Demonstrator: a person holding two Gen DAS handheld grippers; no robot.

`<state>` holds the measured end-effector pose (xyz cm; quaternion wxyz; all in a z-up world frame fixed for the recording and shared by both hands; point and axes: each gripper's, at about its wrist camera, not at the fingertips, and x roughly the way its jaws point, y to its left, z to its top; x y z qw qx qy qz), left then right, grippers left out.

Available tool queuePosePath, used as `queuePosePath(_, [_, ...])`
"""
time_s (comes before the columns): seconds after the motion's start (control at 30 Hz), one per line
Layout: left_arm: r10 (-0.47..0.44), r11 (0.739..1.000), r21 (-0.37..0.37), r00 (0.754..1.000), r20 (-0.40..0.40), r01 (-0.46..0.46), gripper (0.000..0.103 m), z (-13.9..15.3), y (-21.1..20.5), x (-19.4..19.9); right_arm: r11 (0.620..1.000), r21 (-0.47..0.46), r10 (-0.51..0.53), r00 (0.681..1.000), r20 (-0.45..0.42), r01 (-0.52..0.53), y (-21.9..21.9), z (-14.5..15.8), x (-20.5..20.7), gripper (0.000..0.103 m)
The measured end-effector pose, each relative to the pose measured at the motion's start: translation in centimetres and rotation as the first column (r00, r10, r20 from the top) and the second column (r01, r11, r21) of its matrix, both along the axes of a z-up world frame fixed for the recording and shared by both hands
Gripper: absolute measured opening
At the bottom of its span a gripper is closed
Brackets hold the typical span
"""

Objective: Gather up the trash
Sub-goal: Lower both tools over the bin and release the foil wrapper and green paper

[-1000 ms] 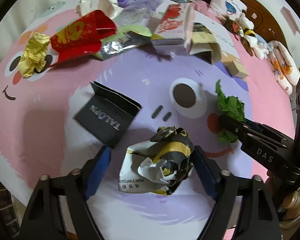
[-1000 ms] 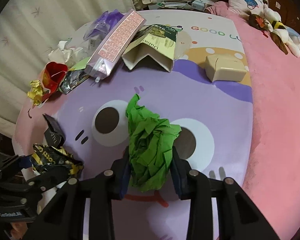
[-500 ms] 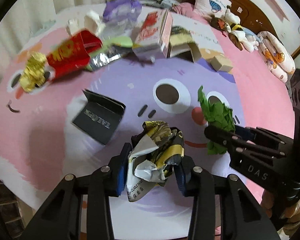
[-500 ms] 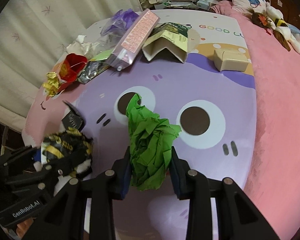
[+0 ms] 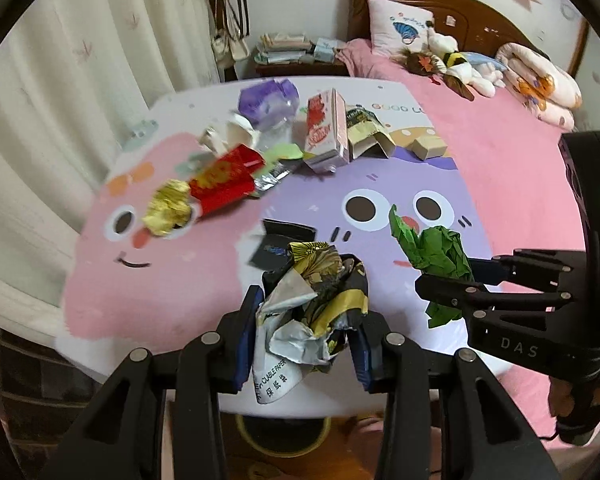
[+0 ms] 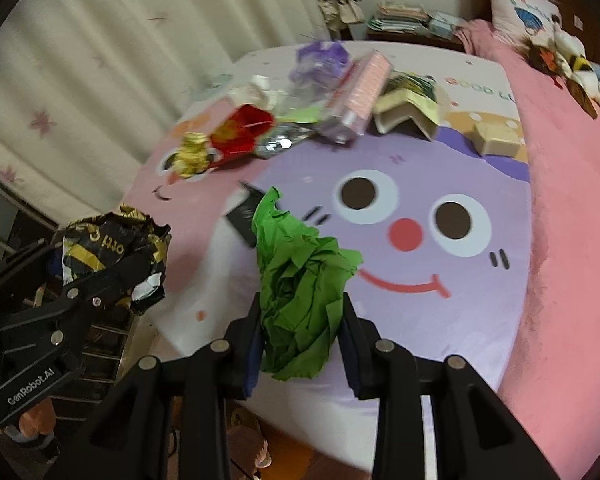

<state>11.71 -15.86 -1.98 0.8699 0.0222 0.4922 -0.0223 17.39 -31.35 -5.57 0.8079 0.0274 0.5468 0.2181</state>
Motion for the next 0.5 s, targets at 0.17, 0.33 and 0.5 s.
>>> queuePosePath(0.17, [-0.036, 0.999, 0.034, 0.999, 0.028, 0.035, 0.038, 1.4, 2.5, -3.3, 1.000, 0.014, 0.012, 1.000, 0.021, -0.012, 3.2, 1.6, -3.0, 0.033])
queuePosePath(0.33, [-0.087, 0.994, 0.063, 0.995, 0.048, 0.084, 0.038, 1.9, 6.0, -7.1, 0.999, 0.023, -0.030, 0.999, 0.041, 0.029, 6.7, 2.1, -6.6, 0.033])
queuePosePath(0.5, [-0.127, 0.991, 0.056, 0.991, 0.036, 0.125, 0.038, 1.3, 9.9, -11.3, 0.994, 0.025, -0.108, 0.994, 0.008, 0.108, 9.9, 0.9, -10.7, 0.033])
